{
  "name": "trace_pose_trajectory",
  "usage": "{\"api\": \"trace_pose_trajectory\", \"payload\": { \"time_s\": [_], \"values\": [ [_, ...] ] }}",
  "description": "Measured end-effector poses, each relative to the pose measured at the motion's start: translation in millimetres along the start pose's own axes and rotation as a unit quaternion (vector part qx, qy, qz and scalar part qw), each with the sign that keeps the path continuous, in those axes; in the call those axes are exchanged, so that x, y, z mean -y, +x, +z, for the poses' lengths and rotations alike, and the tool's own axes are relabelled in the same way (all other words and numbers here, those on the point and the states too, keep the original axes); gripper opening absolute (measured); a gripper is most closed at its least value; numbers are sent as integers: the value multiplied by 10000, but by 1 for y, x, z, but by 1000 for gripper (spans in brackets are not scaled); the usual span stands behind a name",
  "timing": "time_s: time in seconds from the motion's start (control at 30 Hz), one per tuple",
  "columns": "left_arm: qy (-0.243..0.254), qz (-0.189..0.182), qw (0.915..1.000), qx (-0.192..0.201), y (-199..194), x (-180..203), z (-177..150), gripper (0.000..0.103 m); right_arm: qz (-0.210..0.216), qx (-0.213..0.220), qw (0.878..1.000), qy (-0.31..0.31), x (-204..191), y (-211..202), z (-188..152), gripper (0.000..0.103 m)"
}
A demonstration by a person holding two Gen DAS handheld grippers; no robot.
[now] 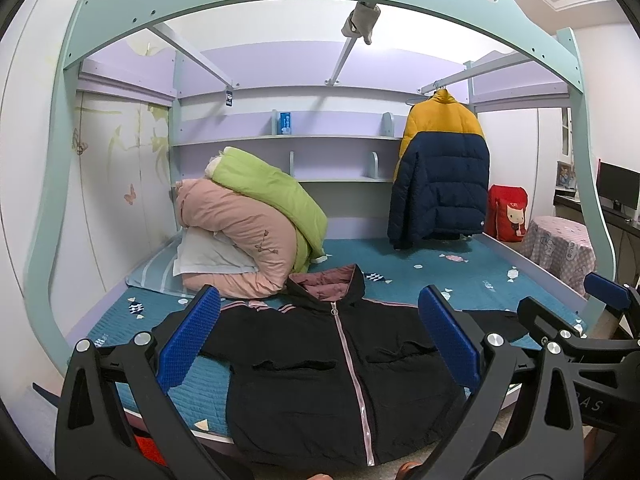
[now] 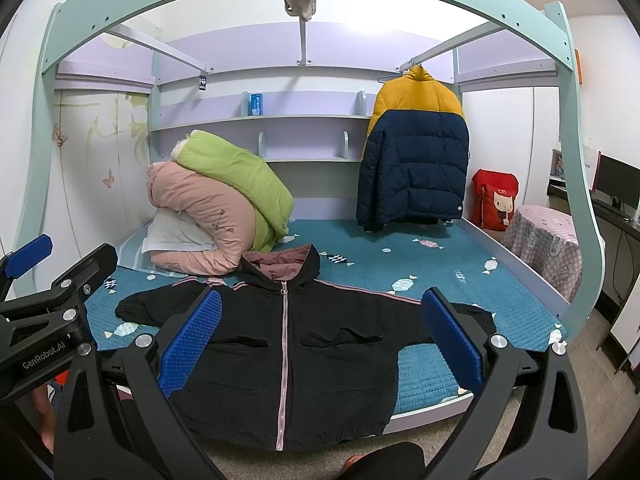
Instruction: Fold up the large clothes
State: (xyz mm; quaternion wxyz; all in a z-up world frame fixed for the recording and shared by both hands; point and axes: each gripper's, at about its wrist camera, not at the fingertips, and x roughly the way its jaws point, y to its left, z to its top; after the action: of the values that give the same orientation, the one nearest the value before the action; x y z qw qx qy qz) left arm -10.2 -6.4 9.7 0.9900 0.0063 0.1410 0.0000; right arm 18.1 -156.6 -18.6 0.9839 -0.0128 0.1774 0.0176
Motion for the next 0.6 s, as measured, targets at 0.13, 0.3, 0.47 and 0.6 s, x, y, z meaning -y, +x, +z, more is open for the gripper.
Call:
{"api": "trace_pose_trajectory", "payload": {
  "time_s": [0.13,0.3,0.47,0.6],
  "values": [
    [0,-9,10000,-14,0,0,0,99,-1,2,10000,2,1,-1,-1,96],
    [-7,-13,10000,-20,0,0,0,99,3,-2,10000,1,1,0,0,96],
    [-27,-31,10000,-52,1,1,-1,99,-1,-5,10000,-3,0,0,0,96],
    [-43,-41,10000,-55,1,1,-1,99,-4,-3,10000,1,0,-2,-2,96]
  ]
}}
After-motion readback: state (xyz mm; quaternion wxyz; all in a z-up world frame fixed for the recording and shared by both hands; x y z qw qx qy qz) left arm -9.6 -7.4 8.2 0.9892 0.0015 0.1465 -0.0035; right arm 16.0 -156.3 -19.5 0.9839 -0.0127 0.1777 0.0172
